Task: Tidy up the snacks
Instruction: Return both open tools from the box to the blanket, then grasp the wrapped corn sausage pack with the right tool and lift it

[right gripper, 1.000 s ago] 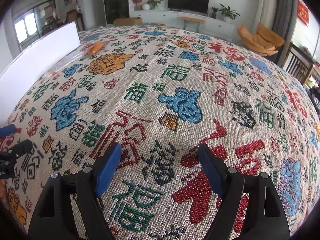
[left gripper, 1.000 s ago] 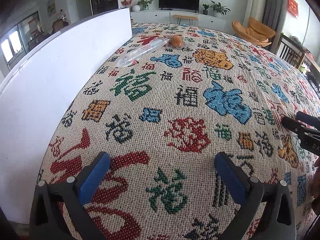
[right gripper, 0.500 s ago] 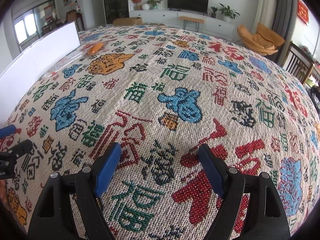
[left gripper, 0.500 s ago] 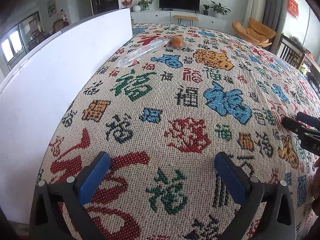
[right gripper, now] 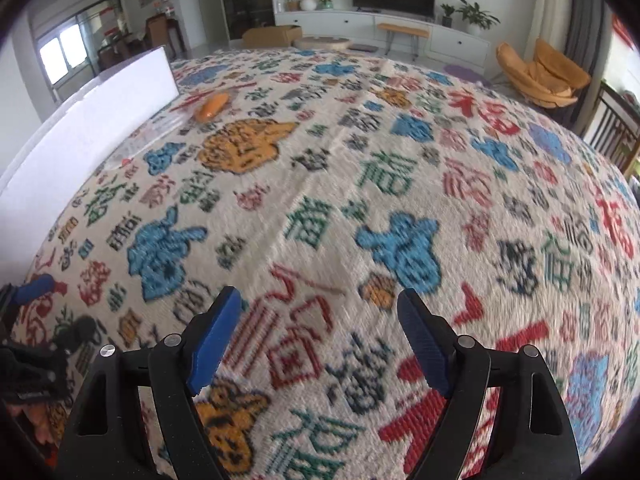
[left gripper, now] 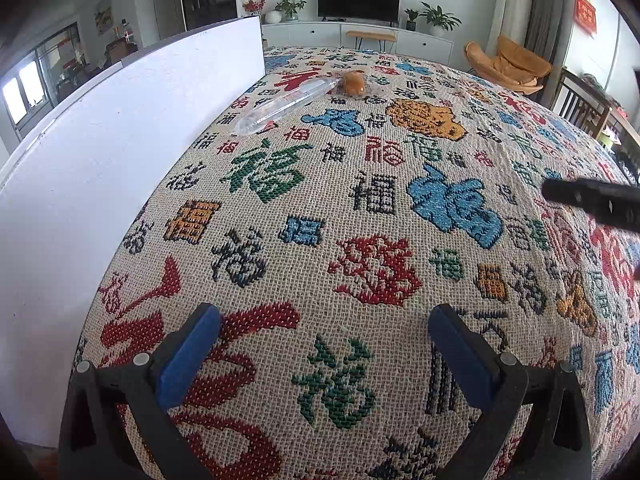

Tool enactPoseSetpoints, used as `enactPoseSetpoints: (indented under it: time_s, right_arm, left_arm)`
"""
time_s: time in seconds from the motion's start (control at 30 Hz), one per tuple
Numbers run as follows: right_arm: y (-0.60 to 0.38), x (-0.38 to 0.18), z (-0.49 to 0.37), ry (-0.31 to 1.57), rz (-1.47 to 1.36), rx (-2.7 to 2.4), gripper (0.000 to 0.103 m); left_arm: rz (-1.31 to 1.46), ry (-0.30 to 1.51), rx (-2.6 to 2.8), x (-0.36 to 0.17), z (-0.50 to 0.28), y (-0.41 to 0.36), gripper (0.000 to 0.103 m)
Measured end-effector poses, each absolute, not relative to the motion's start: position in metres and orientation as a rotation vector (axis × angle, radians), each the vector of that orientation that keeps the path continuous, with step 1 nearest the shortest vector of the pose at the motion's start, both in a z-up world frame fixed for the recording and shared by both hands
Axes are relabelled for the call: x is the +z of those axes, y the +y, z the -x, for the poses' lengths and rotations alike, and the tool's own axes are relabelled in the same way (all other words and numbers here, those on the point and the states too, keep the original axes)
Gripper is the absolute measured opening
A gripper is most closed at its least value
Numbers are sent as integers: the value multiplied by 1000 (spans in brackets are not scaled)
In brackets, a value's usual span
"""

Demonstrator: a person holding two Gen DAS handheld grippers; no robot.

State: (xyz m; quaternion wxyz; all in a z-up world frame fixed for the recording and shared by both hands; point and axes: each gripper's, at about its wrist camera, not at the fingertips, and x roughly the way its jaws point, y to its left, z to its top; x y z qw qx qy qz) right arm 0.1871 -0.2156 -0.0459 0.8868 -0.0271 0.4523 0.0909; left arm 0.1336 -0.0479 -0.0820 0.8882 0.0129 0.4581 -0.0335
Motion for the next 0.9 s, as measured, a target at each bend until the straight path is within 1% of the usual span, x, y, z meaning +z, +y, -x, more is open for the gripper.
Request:
enactPoseSetpoints:
  time_s: [0.1,0.17,0.23,0.33,0.43,0.57,0.6,0.63,0.7,0.73,0.8,0.9]
  right_arm:
    - [-184,-29,-234,948,58,264,83]
    - [-163,-26,-277,987,21,307,83]
    - [-143,-30,-322,1052,-19,307,81]
    - [-118,-38,-373,1110,-111,276,81]
    - [-90,-51,-407,1152,-120,248,80]
    - [-66,-61,-422,1140,-69,177,79]
    - [-61,-62,-422,1132,-32,158,73]
    - [-55,-63,-421,1131,17,144,71]
    - [-49,-61,-418,1129,89,176,55]
    - [-46,-60,-415,1135,113,204,52]
    - [-47,-54,-409,1130,147,222,44]
    - [-62,-37,-400,1102,99,240,42]
  left_arm:
    - [-28,952,-70,-82,-134,-48,103]
    - [-28,952,-71,-82,-133,-48,103]
    - [-27,951,-72,-82,-133,-48,103]
    - [-27,951,-72,-81,-133,-48,103]
    - [-27,951,-71,-81,-133,-48,103]
    - [-27,951,-71,-82,-133,-48,103]
    - [-27,951,-71,-82,-133,-48,103]
    - [-27,951,-70,-82,-133,-48,103]
    - [-27,951,-70,-82,-133,-48,103]
    - [-27,951,-70,-82,-134,-48,103]
    - [-26,951,-69,-81,-133,-48,103]
    - [-26,950,-70,-81,-133,-48,103]
